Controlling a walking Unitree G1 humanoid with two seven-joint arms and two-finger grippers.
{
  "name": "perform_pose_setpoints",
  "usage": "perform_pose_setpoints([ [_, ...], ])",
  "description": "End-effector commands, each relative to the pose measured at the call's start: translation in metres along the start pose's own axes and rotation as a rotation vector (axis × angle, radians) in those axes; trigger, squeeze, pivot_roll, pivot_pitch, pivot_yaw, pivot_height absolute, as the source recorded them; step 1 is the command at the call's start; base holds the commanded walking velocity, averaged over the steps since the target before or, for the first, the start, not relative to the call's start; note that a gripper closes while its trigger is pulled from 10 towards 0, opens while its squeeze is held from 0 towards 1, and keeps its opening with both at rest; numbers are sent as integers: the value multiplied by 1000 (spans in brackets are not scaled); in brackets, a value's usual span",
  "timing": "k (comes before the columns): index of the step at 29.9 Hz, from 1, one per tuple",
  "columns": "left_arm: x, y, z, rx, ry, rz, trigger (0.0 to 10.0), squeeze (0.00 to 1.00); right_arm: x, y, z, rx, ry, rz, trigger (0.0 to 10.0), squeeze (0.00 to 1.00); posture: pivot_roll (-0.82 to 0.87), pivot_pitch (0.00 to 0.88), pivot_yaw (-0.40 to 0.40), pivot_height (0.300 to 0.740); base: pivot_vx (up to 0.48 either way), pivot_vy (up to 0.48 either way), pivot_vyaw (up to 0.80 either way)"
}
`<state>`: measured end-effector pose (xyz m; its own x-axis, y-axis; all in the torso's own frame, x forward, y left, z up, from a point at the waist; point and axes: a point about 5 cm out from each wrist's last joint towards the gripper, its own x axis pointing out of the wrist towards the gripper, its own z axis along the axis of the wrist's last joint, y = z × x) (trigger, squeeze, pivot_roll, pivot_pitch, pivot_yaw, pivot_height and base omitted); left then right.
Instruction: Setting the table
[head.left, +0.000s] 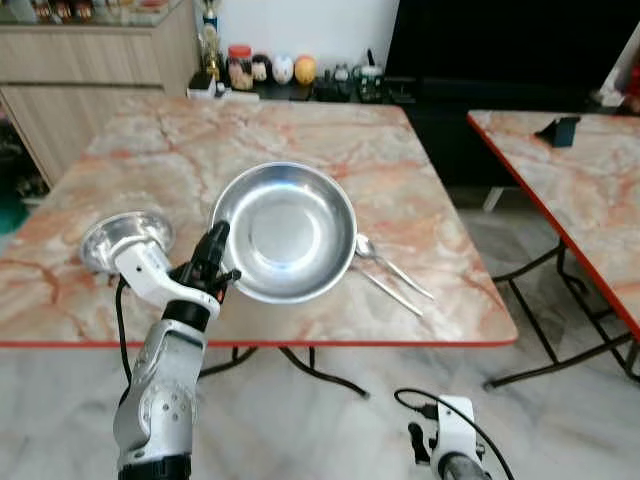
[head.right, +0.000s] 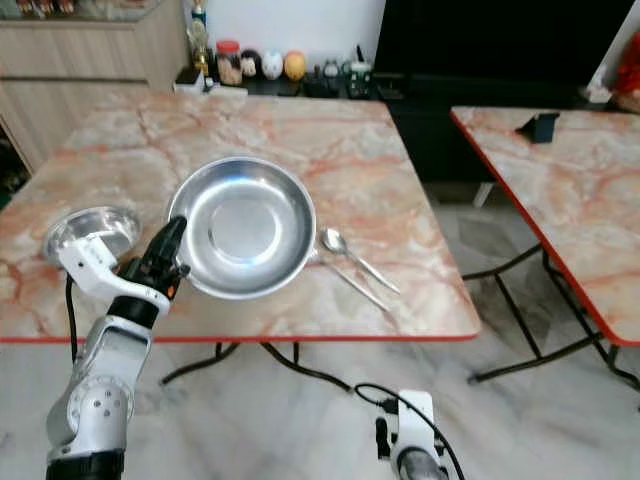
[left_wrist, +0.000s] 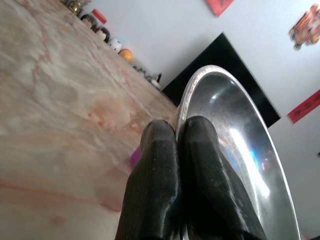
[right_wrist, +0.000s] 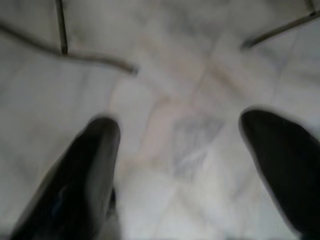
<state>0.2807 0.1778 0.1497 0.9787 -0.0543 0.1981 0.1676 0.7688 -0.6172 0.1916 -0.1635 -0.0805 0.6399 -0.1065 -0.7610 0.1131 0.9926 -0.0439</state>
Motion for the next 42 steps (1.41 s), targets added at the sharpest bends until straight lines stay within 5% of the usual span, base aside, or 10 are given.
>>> perform_pose_setpoints([
  [1,5,-12,2,-3,-19,-49,10000,0,0,-7,-1,-4,2,-16,10000,0,-11,0,-95,740,0,-345,0],
  [42,12,-17,1,22,-18,-62,10000,0,2,-7,5,-40,-1,-14,10000,0,-27,0,-88,740,0,-341,47],
])
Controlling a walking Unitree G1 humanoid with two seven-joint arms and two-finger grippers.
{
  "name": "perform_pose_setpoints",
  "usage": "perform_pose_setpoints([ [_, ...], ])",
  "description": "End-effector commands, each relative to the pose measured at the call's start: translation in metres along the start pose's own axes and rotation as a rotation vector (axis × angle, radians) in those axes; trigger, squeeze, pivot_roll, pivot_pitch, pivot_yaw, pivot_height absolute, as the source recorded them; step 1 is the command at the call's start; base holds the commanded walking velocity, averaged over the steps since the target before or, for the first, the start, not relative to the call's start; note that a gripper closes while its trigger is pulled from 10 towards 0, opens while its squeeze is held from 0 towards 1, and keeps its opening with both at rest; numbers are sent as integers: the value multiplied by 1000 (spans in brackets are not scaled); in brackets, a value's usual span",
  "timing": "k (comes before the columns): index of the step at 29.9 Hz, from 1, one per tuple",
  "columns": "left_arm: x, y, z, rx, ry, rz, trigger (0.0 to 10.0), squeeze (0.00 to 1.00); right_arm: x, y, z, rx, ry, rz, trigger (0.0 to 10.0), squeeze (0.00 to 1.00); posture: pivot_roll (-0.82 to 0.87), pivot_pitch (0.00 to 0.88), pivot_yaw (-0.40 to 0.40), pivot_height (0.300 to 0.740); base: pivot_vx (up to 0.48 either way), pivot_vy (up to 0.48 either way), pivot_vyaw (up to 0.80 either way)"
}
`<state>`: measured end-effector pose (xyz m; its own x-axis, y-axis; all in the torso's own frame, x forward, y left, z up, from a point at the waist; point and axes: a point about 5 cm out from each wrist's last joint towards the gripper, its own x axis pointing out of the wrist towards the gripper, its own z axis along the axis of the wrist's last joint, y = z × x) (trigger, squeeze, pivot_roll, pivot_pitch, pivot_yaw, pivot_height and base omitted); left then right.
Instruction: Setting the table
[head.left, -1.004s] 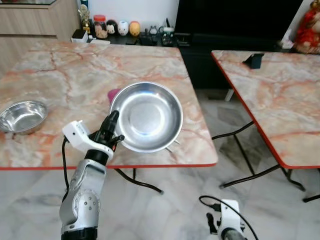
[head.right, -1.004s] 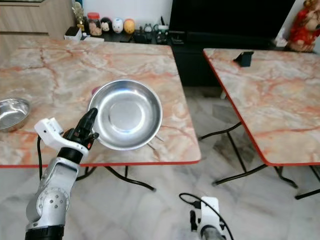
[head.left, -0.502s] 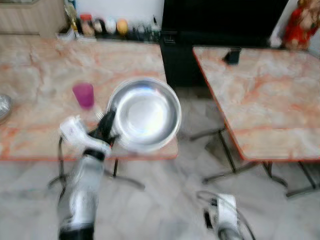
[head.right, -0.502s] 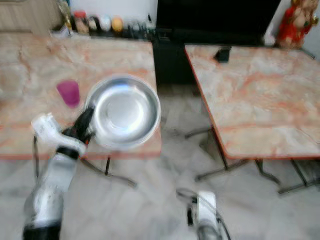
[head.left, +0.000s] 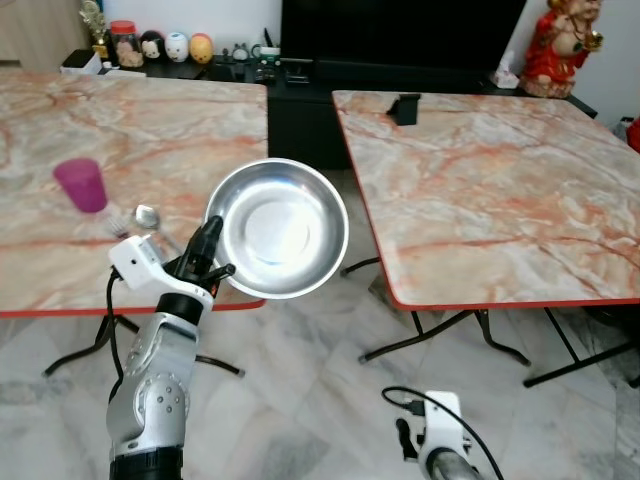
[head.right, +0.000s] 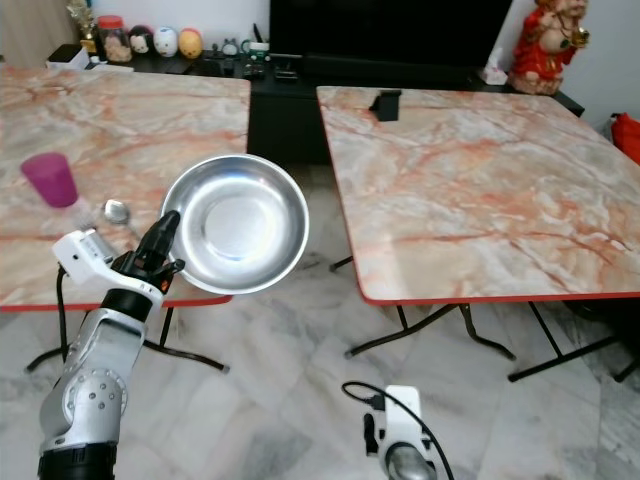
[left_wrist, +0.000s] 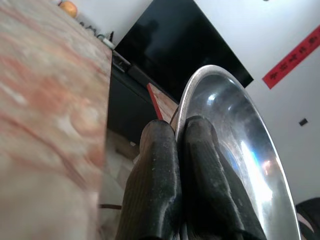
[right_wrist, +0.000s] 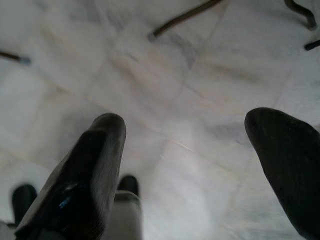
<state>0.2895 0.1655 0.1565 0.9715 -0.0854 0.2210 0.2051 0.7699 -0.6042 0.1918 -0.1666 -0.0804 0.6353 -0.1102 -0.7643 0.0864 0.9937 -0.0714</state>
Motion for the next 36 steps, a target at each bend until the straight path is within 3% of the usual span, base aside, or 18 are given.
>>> perform_pose_setpoints([
  [1,1,-5,5,17,-19,-22,10000,0,1,-4,4,3,-5,-9,10000,0,-27,0,-88,740,0,-334,419],
  [36,0,-5,3,33,-3,-24,10000,0,1,-4,3,34,-5,-8,10000,0,-30,0,-91,740,0,-335,12],
])
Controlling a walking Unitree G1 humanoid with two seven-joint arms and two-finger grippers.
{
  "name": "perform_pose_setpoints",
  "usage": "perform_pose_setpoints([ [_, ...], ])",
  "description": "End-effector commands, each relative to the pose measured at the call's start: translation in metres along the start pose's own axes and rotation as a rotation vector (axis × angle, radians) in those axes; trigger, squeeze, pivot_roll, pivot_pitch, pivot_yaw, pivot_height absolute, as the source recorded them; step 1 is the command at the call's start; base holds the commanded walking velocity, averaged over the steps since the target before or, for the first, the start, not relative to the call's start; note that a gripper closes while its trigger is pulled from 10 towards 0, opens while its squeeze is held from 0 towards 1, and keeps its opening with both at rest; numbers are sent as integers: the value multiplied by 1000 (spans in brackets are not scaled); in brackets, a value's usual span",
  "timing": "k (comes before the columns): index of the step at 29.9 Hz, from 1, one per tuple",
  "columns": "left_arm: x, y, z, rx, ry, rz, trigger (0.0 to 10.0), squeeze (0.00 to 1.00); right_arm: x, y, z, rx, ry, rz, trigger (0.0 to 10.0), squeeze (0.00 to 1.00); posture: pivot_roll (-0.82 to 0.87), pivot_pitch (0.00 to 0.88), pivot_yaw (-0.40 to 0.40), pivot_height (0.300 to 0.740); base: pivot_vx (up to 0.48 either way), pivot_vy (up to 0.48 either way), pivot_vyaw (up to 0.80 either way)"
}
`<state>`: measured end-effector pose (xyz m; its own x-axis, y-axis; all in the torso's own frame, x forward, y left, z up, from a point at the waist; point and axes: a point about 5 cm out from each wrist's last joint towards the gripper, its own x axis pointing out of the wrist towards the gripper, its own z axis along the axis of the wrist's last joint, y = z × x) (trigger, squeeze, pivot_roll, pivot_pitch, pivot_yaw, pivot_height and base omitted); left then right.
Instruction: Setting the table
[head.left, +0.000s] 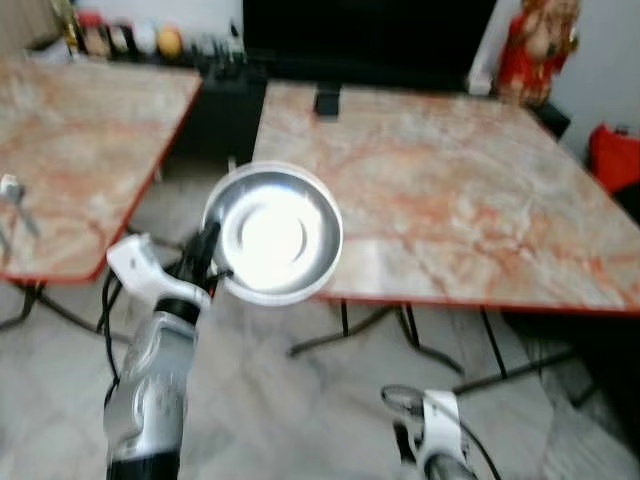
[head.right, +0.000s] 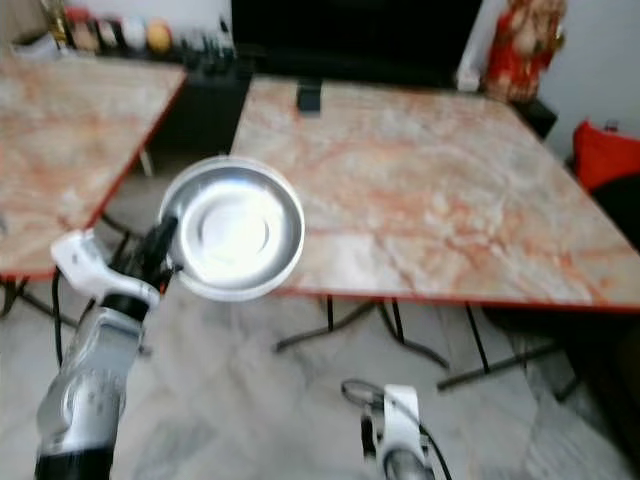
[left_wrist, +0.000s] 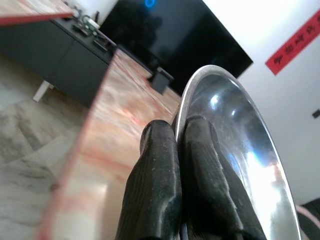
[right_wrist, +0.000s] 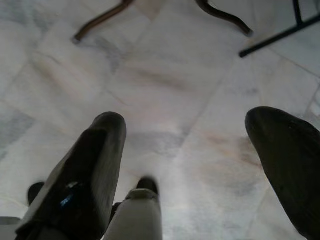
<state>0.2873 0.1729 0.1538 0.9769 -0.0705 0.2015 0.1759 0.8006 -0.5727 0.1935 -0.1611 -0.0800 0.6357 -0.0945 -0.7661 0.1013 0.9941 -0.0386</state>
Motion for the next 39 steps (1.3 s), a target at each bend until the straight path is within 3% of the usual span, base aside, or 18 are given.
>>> perform_pose_setpoints([
  [1,3,-12,0,-12,-10,-48,10000,0,0,-10,2,1,-7,-24,10000,0,-30,0,-91,740,0,-334,0],
  [20,1,-15,-4,-4,13,-57,10000,0,0,-10,2,-3,-10,-25,10000,0,-29,0,-93,740,0,-333,0],
  [39,3,-6,0,99,40,-28,10000,0,0,-8,1,5,-8,-23,10000,0,-22,0,-81,740,0,-313,0],
])
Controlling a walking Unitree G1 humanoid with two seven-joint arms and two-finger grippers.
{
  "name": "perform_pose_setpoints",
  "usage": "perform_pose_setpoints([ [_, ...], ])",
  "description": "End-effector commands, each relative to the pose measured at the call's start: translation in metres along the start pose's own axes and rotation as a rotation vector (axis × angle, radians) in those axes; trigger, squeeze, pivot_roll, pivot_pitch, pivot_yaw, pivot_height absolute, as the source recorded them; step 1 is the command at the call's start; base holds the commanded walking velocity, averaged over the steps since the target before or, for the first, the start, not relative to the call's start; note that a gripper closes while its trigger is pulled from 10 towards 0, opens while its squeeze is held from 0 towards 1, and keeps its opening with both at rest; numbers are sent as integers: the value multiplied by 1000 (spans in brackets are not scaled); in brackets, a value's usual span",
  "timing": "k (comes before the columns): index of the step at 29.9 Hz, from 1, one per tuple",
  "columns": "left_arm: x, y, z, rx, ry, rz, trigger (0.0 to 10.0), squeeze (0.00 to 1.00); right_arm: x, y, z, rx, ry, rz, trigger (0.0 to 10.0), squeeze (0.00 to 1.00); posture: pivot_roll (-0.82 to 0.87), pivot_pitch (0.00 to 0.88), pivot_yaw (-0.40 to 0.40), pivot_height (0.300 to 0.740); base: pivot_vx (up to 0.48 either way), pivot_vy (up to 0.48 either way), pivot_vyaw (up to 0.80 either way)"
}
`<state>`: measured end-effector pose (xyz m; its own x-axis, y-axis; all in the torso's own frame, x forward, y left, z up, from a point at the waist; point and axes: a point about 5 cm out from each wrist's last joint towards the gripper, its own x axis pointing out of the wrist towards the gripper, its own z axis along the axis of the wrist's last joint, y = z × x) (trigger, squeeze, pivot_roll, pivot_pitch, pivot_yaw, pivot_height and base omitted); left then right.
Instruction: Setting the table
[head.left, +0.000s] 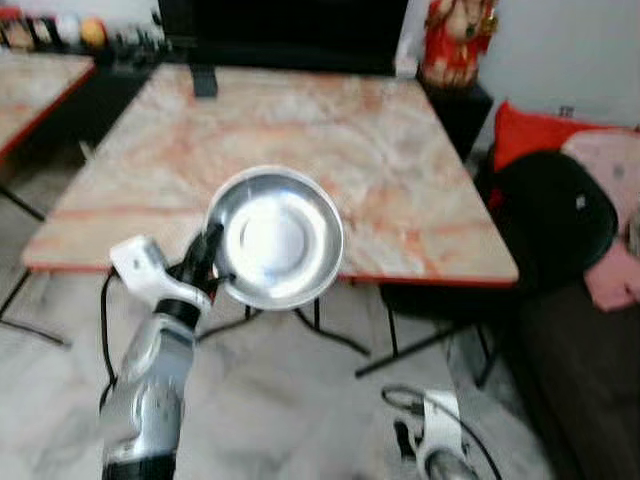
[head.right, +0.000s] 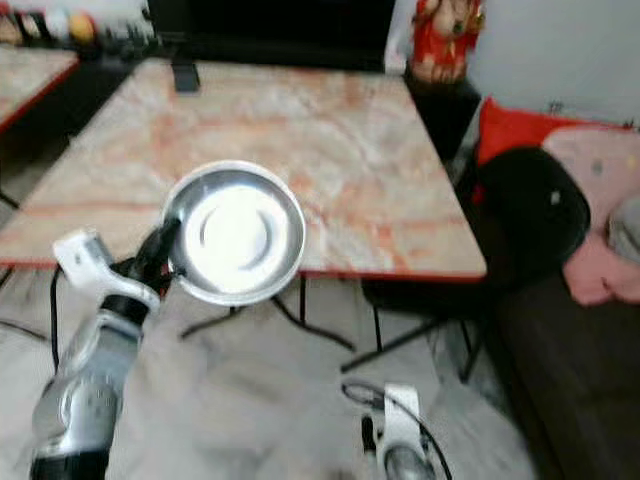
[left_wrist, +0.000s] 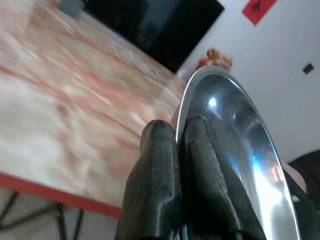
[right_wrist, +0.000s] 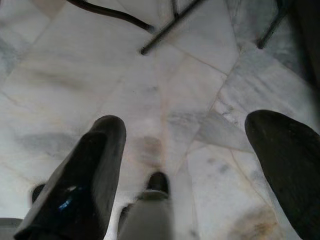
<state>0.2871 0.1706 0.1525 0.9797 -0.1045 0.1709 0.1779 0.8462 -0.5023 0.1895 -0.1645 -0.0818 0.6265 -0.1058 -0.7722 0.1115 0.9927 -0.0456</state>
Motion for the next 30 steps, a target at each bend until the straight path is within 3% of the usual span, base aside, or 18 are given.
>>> perform_pose_setpoints([
  [1,4,-3,3,27,-1,-6,10000,0,1,-4,5,2,-19,-11,10000,0,-22,0,-81,740,0,0,0],
  [8,4,9,7,69,13,40,10000,0,1,-5,6,0,-20,-11,10000,0,-18,0,-86,740,0,0,0],
  [16,8,17,23,180,29,7,10000,0,1,-5,6,-2,-20,-9,10000,0,-14,0,-88,740,0,0,0],
  [22,11,15,24,162,29,-5,10000,0,1,-4,6,-3,-22,-11,10000,0,-15,0,-85,740,0,0,0],
  [26,10,10,14,147,59,-21,10000,0,1,-4,6,8,-17,-14,10000,0,-17,0,-84,740,0,0,0],
  [30,10,8,11,143,69,-32,10000,0,1,-3,6,9,-16,-3,10000,0,-15,0,-86,740,121,0,-594],
])
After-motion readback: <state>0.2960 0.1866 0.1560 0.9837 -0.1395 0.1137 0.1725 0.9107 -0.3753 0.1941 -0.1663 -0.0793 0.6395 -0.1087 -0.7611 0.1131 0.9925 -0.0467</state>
